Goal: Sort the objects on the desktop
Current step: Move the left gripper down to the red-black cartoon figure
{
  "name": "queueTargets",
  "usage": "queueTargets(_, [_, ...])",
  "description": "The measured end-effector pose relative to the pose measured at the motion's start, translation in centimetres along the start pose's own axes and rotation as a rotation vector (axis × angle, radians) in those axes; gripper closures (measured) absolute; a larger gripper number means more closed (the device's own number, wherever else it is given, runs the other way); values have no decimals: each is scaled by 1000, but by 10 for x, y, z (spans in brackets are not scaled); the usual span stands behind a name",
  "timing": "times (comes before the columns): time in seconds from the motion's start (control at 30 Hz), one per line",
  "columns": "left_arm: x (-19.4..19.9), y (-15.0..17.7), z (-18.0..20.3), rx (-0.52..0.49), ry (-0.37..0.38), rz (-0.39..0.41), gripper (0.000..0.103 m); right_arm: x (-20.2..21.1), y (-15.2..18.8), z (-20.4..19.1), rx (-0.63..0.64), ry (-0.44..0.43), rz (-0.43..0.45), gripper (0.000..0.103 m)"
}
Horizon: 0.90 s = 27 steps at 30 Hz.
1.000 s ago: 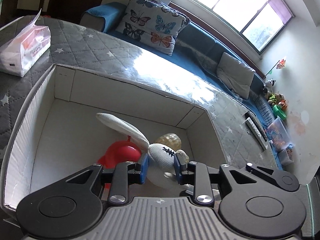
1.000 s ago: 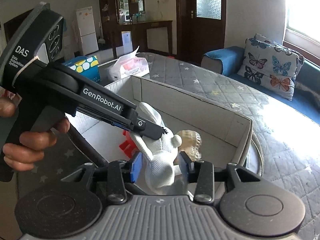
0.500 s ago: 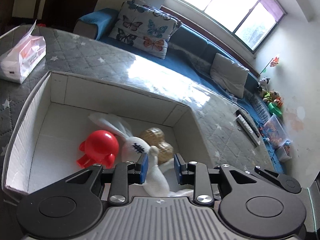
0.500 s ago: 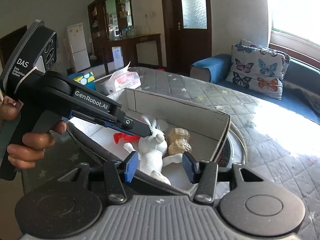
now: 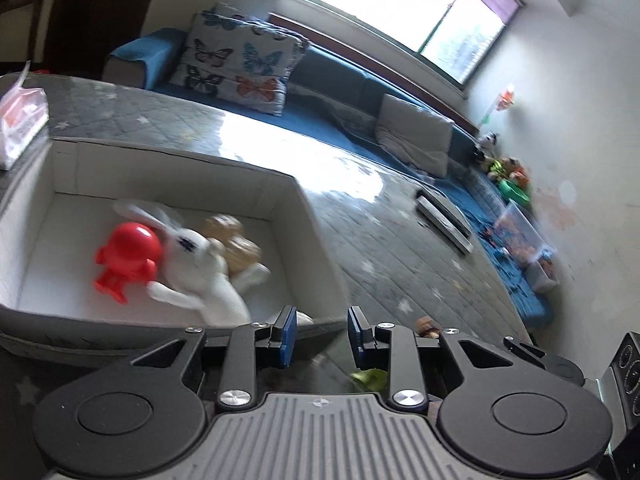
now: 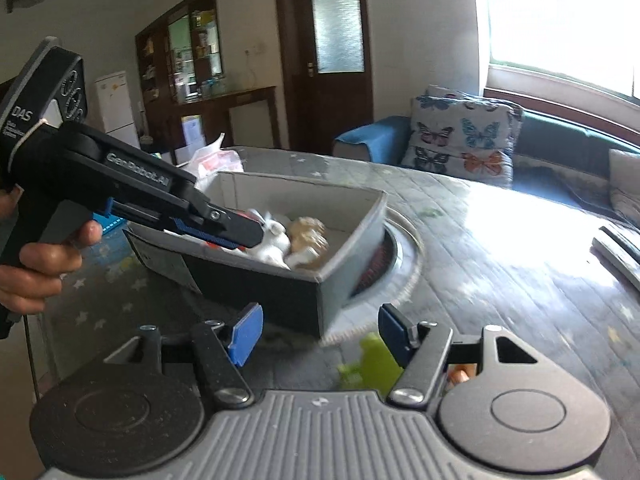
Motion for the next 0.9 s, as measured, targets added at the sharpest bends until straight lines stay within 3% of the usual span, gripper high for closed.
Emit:
queueTargets(0.47, [-46,38,55,-41,108,-116,72,30,41,49,-110,129,-5,31])
queueTargets(0.9, [-92,33,87,-15,166,-188,72,13,64,75,-195,160,-51,30])
Point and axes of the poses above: each gripper's, at about its wrist camera, not at the fingertips, and x roughly against the way its jaws point, z to its right, y to its underside, the point moved 5 cm from there along -x, roughly the way its jaws point, and after that the axes turned 9 degrees about y, right-handed, at the moved point
